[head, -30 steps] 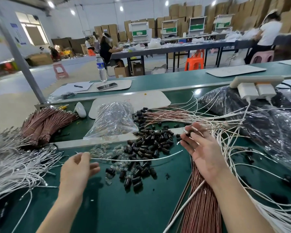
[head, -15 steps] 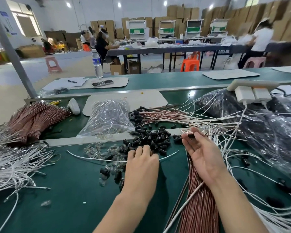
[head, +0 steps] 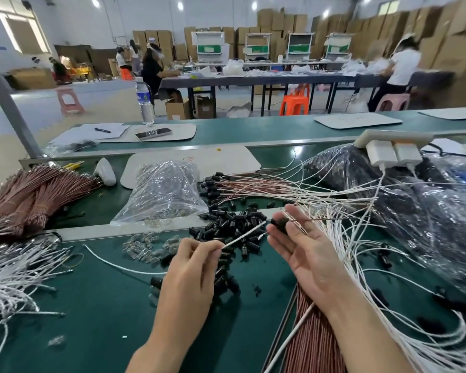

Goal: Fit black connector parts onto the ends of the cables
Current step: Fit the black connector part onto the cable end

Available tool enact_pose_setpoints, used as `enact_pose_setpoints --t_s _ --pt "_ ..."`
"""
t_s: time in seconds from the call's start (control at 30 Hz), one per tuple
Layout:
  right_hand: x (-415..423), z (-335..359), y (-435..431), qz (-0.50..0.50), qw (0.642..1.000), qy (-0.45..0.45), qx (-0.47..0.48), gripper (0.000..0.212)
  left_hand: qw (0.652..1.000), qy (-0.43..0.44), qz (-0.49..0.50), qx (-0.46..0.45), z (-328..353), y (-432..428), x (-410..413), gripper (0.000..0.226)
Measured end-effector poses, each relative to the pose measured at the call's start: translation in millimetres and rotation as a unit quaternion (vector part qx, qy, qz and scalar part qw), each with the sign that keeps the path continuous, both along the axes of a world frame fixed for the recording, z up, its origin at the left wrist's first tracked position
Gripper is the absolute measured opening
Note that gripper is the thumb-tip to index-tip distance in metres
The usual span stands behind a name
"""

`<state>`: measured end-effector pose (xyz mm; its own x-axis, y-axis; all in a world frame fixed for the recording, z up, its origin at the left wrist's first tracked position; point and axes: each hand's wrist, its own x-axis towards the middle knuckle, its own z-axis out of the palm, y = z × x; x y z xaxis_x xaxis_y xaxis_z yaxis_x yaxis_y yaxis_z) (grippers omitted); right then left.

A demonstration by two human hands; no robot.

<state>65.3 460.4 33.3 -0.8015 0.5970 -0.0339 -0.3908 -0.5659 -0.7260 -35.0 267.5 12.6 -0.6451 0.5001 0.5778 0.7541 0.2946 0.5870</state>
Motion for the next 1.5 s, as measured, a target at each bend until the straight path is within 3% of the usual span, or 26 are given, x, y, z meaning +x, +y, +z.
enact_pose_setpoints --t_s 0.53,0.93,1.27,1.5 --pt "-3 -3 -11 0.016 1.0 -0.012 0.022 0.031 0.999 0.004 -0.003 -0.031 0 -3 1 0.022" --pt "-6 -7 -12 -0.003 0.998 -0.043 0.038 0.04 0.999 0.016 -0.023 -0.021 1 -4 0 0.022" --pt "-9 -5 -34 0.097 0.992 -0.06 0.06 0.048 1.0 -0.008 -0.02 -0.016 -3 -3 -2 0.021" --pt "-17 -10 -49 0.097 0.985 -0.102 0.099 0.017 0.997 -0.04 -0.068 -0.001 -5 -3 -4 0.032"
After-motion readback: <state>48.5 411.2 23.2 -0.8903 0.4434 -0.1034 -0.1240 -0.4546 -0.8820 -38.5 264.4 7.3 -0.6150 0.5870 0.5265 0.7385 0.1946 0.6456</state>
